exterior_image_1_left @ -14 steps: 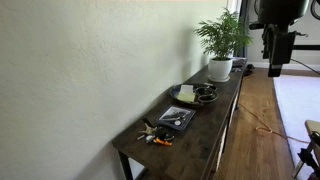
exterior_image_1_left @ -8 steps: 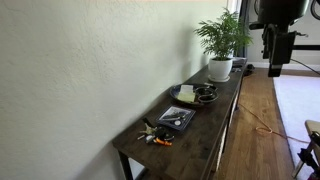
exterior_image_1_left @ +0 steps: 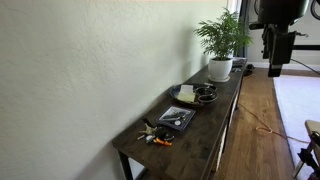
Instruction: Pick the keys and put them on the object
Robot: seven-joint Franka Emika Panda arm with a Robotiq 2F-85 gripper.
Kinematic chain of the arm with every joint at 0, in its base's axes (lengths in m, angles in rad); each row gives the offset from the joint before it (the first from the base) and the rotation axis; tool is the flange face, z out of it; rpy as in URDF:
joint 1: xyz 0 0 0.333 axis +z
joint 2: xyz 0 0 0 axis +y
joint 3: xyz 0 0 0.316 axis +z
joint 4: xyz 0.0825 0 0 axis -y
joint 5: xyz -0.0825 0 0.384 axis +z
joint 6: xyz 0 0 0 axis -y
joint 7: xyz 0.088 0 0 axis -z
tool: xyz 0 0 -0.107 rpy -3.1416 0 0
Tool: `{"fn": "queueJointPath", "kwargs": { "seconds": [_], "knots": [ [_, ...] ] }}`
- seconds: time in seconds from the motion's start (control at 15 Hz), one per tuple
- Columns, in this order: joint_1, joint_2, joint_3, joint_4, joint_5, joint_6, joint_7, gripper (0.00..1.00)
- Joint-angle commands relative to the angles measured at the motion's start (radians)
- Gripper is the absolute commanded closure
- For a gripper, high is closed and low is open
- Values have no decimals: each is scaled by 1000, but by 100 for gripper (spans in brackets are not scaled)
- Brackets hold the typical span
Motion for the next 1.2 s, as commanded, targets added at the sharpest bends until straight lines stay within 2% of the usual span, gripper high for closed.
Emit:
{"fn": "queueJointPath", "kwargs": {
  "seconds": [0.0,0.67,0.93,1.13],
  "knots": [
    [19,2,-17,2,-9,-4,9,0],
    [19,2,-17,2,-9,-4,9,0],
    [15,45,-15,24,-27,15,6,0],
    [11,112,-19,55,-31,74,9,0]
  ]
}}
